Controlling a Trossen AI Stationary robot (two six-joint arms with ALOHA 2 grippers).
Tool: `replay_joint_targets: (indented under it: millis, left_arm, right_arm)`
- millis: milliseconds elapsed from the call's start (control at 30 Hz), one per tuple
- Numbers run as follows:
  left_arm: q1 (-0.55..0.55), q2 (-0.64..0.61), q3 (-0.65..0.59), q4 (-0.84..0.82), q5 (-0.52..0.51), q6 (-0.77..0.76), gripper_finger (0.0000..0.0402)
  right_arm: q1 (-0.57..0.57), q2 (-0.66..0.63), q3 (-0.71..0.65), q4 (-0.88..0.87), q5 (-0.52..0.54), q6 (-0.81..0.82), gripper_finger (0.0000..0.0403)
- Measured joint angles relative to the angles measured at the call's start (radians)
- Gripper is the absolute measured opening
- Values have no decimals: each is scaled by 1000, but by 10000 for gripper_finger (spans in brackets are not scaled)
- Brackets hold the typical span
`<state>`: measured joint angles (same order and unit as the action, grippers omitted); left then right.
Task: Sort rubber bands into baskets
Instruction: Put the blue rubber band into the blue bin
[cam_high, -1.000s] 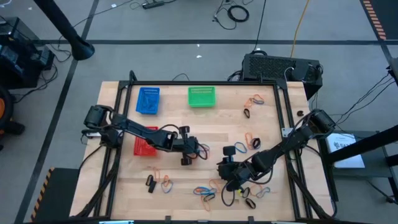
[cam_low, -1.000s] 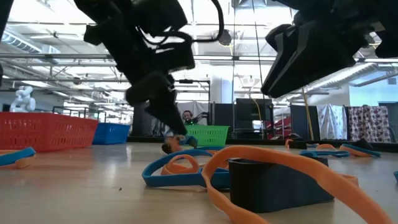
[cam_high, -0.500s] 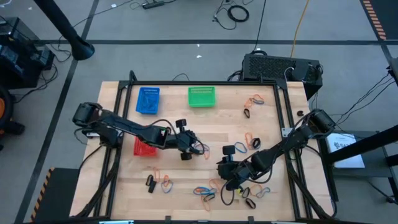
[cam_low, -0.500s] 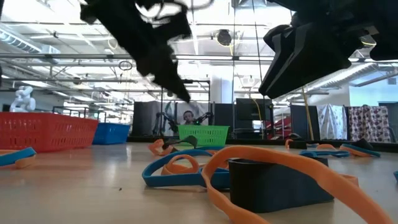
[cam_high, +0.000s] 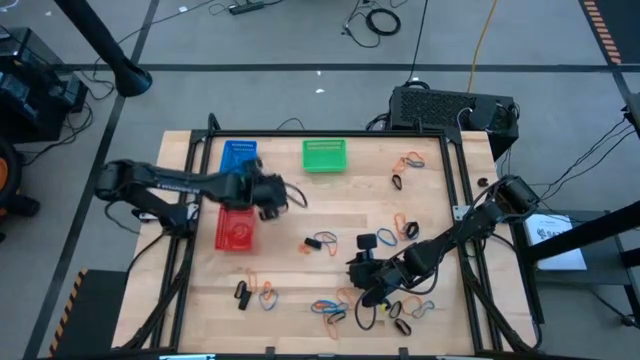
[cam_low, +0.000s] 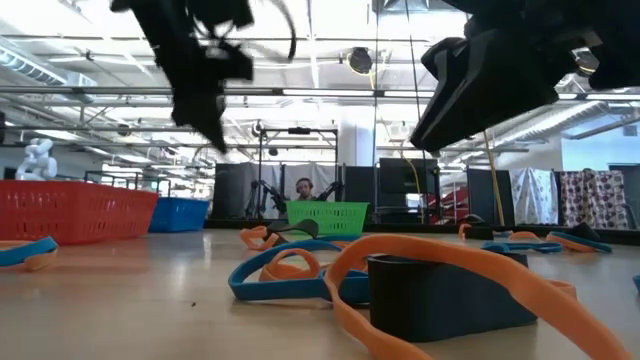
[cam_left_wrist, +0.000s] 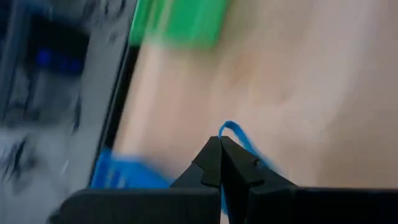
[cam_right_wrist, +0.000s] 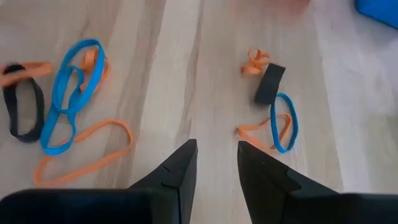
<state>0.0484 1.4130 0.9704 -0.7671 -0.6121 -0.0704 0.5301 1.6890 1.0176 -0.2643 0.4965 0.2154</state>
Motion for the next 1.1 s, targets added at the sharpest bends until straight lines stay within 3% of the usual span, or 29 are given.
replay_joint_targets:
  millis: [300, 500, 767, 1100]
  left_arm:
    - [404, -1, 0, -46, -1, 61, 1]
    - [592, -1, 0, -15, 127, 58, 1]
    - [665, -1, 0, -38, 146, 27, 11]
    - [663, -1, 0, -50, 190, 23, 105]
  right_arm:
    - [0, 0, 0, 1, 0, -18, 109]
    - [0, 0, 0, -1, 0, -22, 109]
    - [0, 0, 0, -2, 0, -22, 109]
    - [0, 0, 0, -3, -1, -22, 109]
